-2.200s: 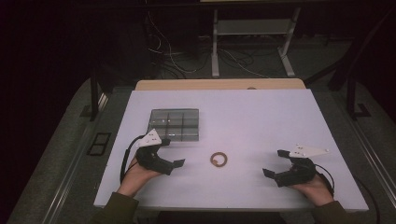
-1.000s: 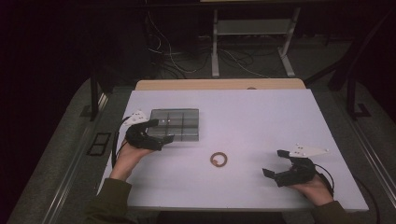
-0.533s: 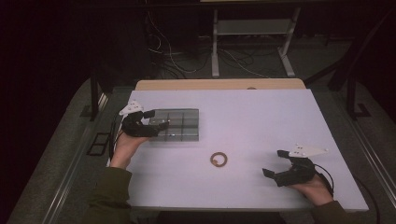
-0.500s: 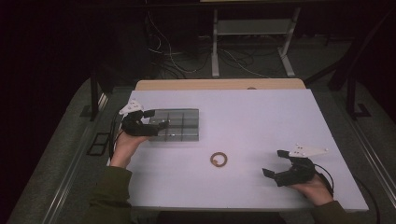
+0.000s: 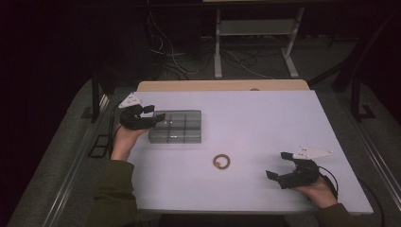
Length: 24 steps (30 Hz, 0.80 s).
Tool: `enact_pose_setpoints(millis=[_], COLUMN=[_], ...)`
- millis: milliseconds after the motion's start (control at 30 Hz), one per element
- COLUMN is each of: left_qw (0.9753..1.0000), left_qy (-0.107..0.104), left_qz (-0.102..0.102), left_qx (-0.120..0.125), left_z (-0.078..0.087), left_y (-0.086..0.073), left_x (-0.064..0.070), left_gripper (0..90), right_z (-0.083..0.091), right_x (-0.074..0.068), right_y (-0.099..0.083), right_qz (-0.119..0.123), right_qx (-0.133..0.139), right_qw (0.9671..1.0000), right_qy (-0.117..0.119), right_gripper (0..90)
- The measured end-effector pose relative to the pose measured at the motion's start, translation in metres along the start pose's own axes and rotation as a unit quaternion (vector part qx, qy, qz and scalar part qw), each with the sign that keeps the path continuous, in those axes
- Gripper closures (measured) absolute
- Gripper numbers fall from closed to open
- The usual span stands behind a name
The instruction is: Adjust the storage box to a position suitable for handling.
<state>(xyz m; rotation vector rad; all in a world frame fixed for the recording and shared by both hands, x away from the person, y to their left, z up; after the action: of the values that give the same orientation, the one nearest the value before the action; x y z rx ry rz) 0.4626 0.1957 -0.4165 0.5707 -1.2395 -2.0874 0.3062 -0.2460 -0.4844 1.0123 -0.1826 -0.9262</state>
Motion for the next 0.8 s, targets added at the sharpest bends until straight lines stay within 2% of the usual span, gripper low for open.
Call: enact_pose_setpoints(millis=[300,367,600,800], left_qw=[0.9994,0.999,0.9964,0.9946], left_qy=[0.023,0.028,0.046,0.041], left_qz=[0.003,0.014,0.017,0.024], left_qx=[-0.026,-0.031,-0.069,-0.092], left_z=[0.001,0.004,0.008,0.005], left_y=[-0.017,-0.022,-0.036,-0.047], left_x=[-0.018,-0.024,-0.033,-0.035], left_gripper=[54.8,59.3,77.5,88.9], right_z=[0.0,0.0,0.001,0.0], right_x=[0.0,0.0,0.0,-0.001], right_y=[-0.001,-0.001,-0.002,-0.002], right_qz=[0.0,0.0,0.001,0.001], right_qx=[-0.001,-0.001,-0.002,-0.002], right_qw=[1.0,1.0,1.0,1.0], right_qy=[0.001,0.001,0.002,0.001], right_gripper=[1.5,1.5,1.5,1.6])
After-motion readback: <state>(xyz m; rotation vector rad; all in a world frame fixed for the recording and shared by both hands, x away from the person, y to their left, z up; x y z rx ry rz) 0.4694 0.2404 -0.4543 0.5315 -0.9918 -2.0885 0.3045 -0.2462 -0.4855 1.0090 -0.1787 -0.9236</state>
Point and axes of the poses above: each handheld gripper's, and its own axes: z roughly backward along the jaws, y roughly out of its top, x roughly to its right, the point moved 7 cm from there along -z, roughly forward along the jaws, and after that the axes turned 8 degrees about -z, right-handed, at the moved point
